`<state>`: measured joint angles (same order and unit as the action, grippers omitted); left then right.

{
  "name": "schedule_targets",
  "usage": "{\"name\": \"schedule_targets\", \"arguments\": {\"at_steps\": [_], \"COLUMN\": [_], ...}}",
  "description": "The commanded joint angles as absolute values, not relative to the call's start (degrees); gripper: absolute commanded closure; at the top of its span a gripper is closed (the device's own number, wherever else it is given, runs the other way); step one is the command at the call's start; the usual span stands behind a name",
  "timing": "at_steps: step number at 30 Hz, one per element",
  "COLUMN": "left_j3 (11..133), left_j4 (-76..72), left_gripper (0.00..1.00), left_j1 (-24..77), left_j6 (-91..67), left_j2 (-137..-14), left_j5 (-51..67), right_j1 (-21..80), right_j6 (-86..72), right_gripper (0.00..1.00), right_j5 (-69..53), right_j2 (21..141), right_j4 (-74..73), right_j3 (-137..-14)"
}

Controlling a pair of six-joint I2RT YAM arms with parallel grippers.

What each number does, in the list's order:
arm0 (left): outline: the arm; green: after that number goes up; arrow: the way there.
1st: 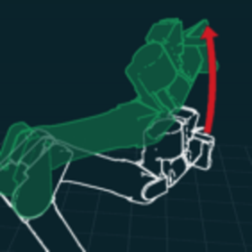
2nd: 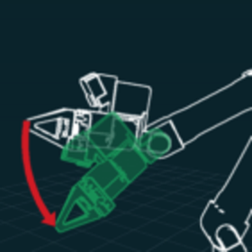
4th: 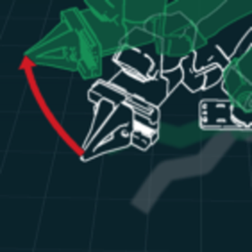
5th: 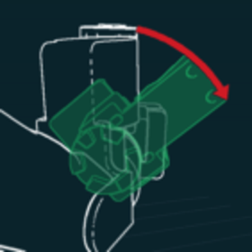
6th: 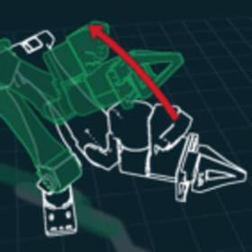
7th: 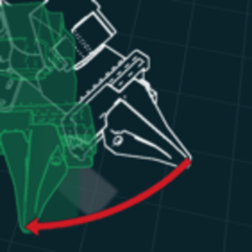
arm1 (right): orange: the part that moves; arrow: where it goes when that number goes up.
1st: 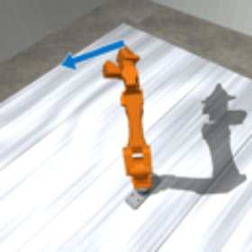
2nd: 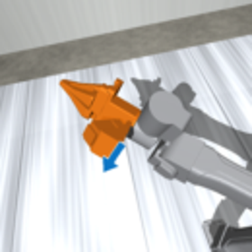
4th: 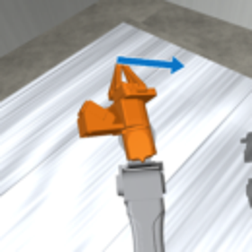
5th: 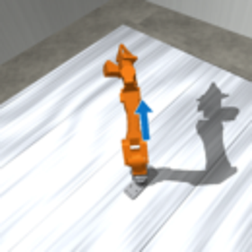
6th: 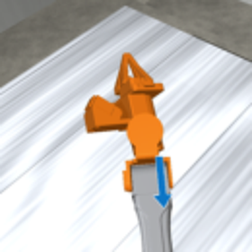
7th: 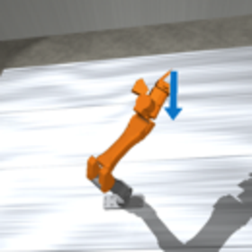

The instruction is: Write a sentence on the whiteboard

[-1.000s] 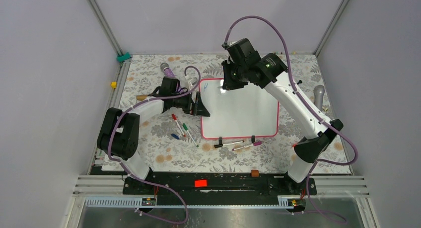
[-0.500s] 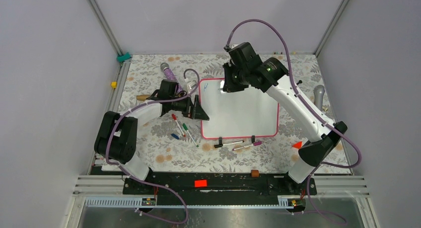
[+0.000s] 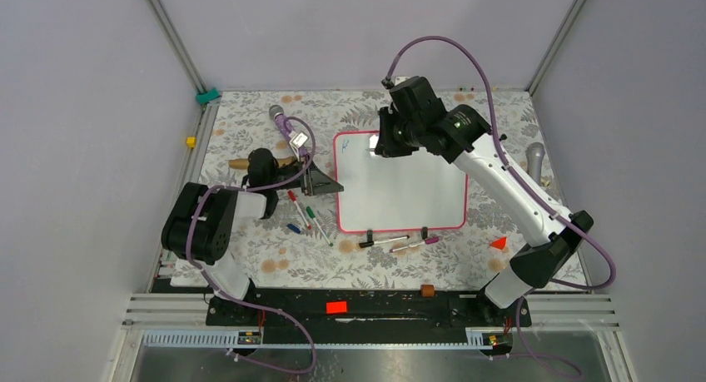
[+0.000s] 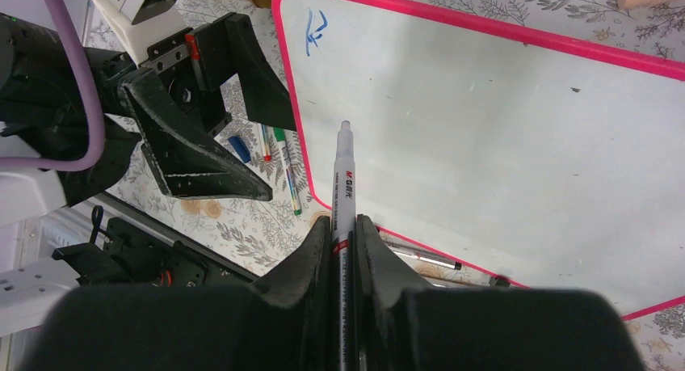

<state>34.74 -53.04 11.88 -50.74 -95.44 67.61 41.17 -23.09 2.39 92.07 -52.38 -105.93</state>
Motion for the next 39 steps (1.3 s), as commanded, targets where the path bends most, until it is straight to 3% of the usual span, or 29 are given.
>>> {"name": "schedule_targets", "arguments": {"at_steps": [1,4,7,12,16,21,25,29,39], "left_j3": [33.7,32.5,32.4,33.0,32.3,31.1,31.7,31.1,33.8], "left_j4": [-82.8,-79.4,-77.7,-75.5,-69.7,-65.4,-71.0,-83.2,-84.0], "left_gripper": [0.01,0.03,0.12,0.14,0.27,0.31,0.31,0.37,0.56], "left_j1": [12.1,12.0,12.1,12.1,12.1,11.7,11.5,11.5,12.2], "left_j6": [-62.4,-58.9,-58.8,-55.9,-55.5,-50.1,-51.8,-55.1,-52.5], "left_j2": [-99.8,-101.7,-103.1,-103.2,-102.9,-99.3,-102.9,-106.3,-109.0], "left_j5": [76.6,77.9,75.8,76.0,73.8,72.3,74.3,75.2,78.2], "right_j1": [41.7,41.7,41.7,41.7,42.4,44.7,45.4,45.9,48.6], "right_j6": [-24.7,-25.2,-24.6,-22.9,-22.5,-19.5,-18.0,-16.2,-10.7], "right_gripper": [1.00,1.00,1.00,1.00,1.00,1.00,1.00,1.00,1.00], "right_j5": [3.0,2.9,3.3,2.6,2.8,5.2,5.8,6.4,10.5], "right_j2": [88.4,88.2,87.6,87.6,89.4,92.7,94.9,96.8,98.9], "right_j4": [-48.3,-47.7,-47.9,-47.9,-47.8,-47.8,-47.9,-47.8,-46.4], "right_j3": [-103.5,-102.9,-103.2,-103.3,-104.4,-107.3,-109.6,-111.5,-113.0]}}
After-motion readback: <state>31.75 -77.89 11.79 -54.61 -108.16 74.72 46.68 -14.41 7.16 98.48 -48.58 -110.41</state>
